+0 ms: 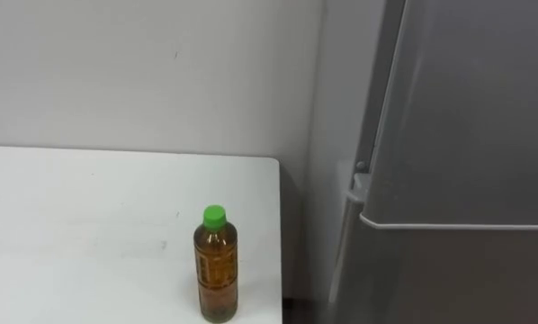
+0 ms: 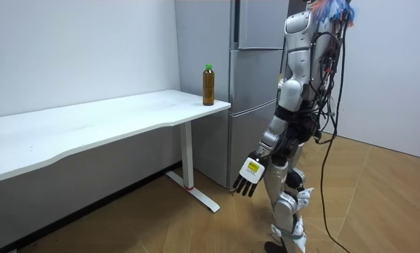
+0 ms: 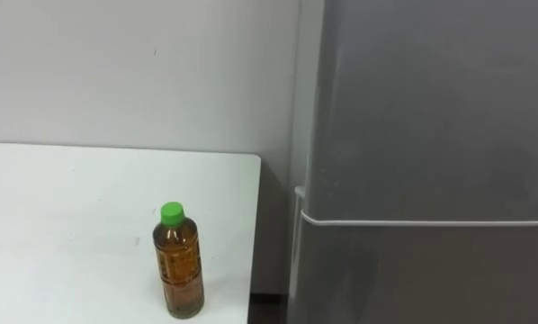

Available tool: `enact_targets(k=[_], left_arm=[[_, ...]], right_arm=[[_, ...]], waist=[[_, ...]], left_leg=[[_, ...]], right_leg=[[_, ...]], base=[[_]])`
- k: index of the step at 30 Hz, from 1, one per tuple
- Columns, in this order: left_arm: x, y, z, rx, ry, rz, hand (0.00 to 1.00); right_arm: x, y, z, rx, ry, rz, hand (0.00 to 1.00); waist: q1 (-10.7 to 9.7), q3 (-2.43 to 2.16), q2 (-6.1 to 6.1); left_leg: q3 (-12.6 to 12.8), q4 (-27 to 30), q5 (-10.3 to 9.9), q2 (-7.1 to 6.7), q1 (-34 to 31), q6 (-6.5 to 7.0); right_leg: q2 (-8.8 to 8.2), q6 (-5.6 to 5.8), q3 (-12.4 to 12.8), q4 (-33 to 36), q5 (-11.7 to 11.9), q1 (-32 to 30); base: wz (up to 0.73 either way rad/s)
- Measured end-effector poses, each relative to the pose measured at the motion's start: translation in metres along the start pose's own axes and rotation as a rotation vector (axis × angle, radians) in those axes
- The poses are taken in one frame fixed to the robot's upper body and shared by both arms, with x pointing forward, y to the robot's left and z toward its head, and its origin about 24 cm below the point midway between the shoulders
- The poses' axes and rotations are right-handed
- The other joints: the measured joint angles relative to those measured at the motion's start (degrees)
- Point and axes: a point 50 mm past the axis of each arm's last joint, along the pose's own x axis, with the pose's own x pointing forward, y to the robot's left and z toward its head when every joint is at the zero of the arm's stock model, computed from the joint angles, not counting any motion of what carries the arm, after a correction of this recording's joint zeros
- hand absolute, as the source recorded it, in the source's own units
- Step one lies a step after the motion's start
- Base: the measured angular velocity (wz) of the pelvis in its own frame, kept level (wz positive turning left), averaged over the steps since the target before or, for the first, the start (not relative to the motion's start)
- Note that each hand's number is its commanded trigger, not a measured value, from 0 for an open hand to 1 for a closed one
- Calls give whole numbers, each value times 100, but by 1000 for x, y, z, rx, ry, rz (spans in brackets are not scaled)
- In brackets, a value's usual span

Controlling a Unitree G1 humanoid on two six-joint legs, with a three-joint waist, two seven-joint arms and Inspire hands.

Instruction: Put the bottle in the upper fridge

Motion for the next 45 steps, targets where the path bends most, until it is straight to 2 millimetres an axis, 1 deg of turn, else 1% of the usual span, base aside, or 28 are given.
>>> enact_targets(k=[3, 5, 9, 17, 20, 23, 26, 27, 29, 30, 31, 32, 34, 37, 41, 45], left_arm=[[0, 0, 0, -2, 1, 0, 0], [0, 0, 0, -4, 2, 0, 0], [0, 0, 0, -10, 3, 0, 0], [0, 4, -3, -77, 16, 16, 0], [-1, 7, -6, -106, 25, 31, 0], [0, 12, -6, -143, 27, 75, 0], [0, 22, -6, -217, 35, 136, 0], [0, 27, -4, -266, 34, 159, 0], [1, 34, 0, -329, 22, 201, 0], [0, 38, 8, -366, -7, 225, 0], [0, 41, 18, -384, -49, 241, 0], [0, 42, 23, -393, -69, 245, 0], [-1, 45, 42, -465, -144, 250, 0], [-3, 47, 59, -525, -203, 259, 0], [-4, 49, 71, -601, -238, 270, 0], [-11, 55, 92, -651, -322, 302, 0]], right_arm=[[0, 0, 0, 0, 0, 0, 0], [0, 0, 0, 0, 0, -1, 0], [0, 0, 0, -2, 1, -7, 0], [0, -1, 0, -14, 2, -8, 0], [0, -1, -1, -13, 4, -9, 0], [0, -1, -1, -9, 7, -13, 0], [-1, -4, -1, -3, 5, -22, 0], [-1, -6, -1, 6, 3, -28, 0], [-1, -8, 0, 15, 0, -35, 0], [-2, -9, 1, 24, -5, -40, 0], [-2, -10, 1, 37, -8, -44, 0], [-2, -11, 1, 40, -8, -46, 0], [-2, -11, 1, 39, -8, -49, 0], [-2, -11, 2, 40, -11, -49, 0], [-3, -14, 1, 54, -13, -56, 0], [-3, -15, 2, 39, -19, -62, 0]], waist=[[8, -2, -6], [17, -16, -28], [33, -17, -33], [36, -7, -44], [51, 7, -21], [52, 4, 13], [56, 3, 64], [57, 7, 96], [54, 7, 156], [50, 9, 186], [52, 8, 195], [52, 4, 201], [56, 0, 222], [49, -2, 224], [46, -5, 227], [59, -8, 222]], left_leg=[[-3, -1, 0, -3, 0, 0], [-2, 1, 0, -5, 1, 0], [17, 7, 0, -3, 9, 0], [32, 5, 0, -1, 13, 0], [30, -3, 0, -1, 71, 0], [30, -32, -11, 2, 126, -7], [25, -37, -10, 7, 140, -8], [23, -38, -10, 7, 157, -8], [21, -38, -10, 4, 181, -8], [-1, -35, -10, 0, 193, -8], [-14, -28, -10, -1, 206, -7], [-17, -24, -10, -2, 209, -7], [6, -15, -10, 0, 214, -7], [-2, -14, -10, -2, 213, -8], [5, -12, -10, -2, 217, -8], [8, -13, -10, -2, 215, -8]], right_leg=[[2, 0, 2, 0, 0, 0], [3, 0, 21, 0, 0, 0], [5, 0, 58, 0, 0, 0], [9, 0, 81, -2, 0, -3], [11, 0, 80, -3, 0, 51], [25, 0, 69, -9, 0, 94], [30, -1, 53, -4, 0, 97], [28, -1, 50, -3, 0, 110], [26, -1, 50, -2, 0, 132], [23, -1, 38, 0, 0, 150], [16, 0, 25, 0, 0, 174], [13, 0, 17, 0, 0, 183], [10, 0, 24, 0, 0, 189], [15, 0, 31, 1, 0, 189], [18, 0, 35, 1, 0, 189], [19, 0, 71, 5, 0, 178]], base=[[0], [0], [-2], [0], [0], [0], [0], [0], [0], [6], [8], [5], [-2], [0], [0], [0]])
